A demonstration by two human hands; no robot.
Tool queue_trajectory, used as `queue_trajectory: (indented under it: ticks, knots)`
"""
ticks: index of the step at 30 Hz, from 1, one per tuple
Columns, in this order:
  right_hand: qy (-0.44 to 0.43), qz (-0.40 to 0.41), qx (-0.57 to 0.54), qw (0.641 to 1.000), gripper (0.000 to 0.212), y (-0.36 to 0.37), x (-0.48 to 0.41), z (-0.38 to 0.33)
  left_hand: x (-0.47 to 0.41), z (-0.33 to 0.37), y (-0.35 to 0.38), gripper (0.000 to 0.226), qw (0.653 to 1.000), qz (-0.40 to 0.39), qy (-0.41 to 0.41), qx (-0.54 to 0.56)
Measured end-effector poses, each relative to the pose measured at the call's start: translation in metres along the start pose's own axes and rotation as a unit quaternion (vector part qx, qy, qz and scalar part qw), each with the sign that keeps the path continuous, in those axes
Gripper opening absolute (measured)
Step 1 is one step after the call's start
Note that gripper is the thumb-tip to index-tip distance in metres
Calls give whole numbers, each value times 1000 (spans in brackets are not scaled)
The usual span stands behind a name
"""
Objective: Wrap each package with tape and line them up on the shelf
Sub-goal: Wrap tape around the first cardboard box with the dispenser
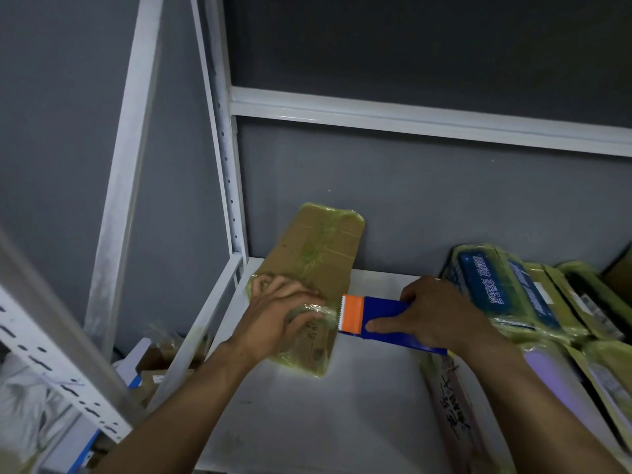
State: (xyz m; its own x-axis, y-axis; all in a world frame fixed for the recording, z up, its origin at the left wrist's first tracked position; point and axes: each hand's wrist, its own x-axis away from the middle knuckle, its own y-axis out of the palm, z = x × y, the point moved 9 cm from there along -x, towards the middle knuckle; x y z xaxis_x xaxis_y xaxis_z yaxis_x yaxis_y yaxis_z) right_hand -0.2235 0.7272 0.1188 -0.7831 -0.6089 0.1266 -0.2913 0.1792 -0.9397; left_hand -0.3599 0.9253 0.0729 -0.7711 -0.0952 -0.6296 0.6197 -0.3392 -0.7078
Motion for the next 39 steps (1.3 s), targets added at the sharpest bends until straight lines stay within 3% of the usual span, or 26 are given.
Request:
queue_trajectory:
  ticks: [4,10,31,39]
  knots:
    - [1,-3,-1,1000,70,4,-1,0,-1,3,8,23,1000,-13,15,-5]
    - [-7,-5,-10,1000,65,14,0,-8,3,3,2,29,999,-45,28,-10]
    - [10,18,-89,996,69,10,36,21,-5,-3,-11,38,990,-33,-14,137]
    - [13,15,-94,995,67,18,36,21,-8,0,-15,45,990,15,-29,140]
